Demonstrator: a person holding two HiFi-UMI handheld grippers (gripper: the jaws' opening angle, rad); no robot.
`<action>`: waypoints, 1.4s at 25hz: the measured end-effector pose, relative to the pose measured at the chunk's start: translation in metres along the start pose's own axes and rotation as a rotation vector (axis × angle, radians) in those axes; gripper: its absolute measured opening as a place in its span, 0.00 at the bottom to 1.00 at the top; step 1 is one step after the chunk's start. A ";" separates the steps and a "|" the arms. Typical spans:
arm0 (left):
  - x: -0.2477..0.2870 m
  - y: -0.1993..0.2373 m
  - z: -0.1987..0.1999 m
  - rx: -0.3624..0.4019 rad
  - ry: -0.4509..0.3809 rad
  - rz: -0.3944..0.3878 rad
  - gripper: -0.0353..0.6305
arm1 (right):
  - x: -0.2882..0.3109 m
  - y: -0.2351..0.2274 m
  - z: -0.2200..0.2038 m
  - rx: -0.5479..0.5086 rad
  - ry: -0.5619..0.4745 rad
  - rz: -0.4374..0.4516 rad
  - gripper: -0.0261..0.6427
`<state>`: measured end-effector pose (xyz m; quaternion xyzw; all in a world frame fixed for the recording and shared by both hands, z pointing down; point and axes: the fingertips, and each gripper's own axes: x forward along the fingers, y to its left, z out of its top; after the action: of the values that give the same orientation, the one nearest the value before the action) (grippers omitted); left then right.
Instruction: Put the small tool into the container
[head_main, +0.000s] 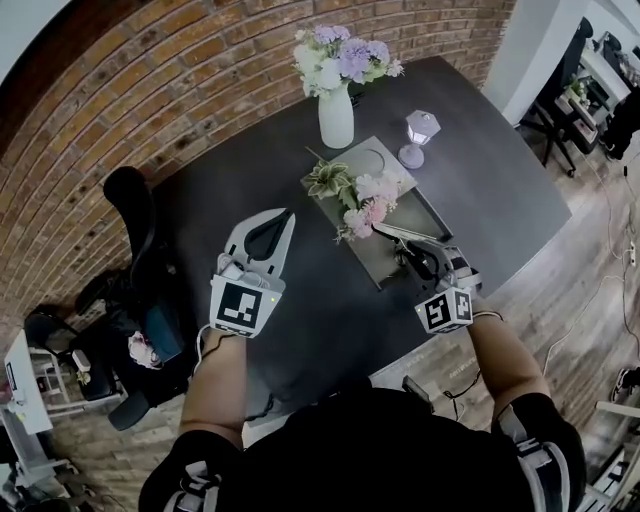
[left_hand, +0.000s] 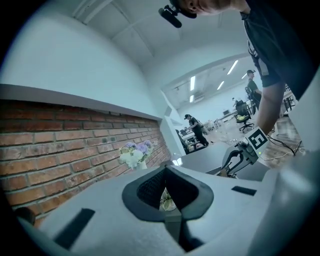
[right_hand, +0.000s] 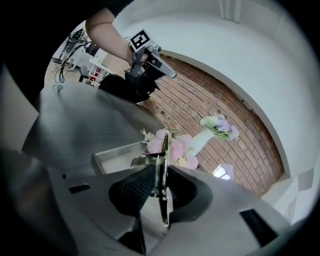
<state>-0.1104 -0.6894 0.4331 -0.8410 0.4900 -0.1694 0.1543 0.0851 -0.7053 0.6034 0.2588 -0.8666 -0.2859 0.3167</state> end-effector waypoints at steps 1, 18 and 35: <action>0.000 0.000 -0.001 0.001 0.006 0.001 0.06 | 0.003 0.003 -0.003 -0.006 0.005 0.009 0.16; 0.017 -0.002 -0.010 -0.068 -0.013 0.017 0.06 | 0.017 0.029 -0.030 -0.028 0.051 0.108 0.17; 0.012 -0.020 0.033 0.012 -0.074 -0.027 0.06 | -0.028 -0.003 0.001 0.121 -0.013 -0.023 0.19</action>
<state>-0.0750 -0.6873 0.4141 -0.8522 0.4718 -0.1432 0.1750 0.1037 -0.6899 0.5893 0.2858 -0.8813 -0.2381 0.2915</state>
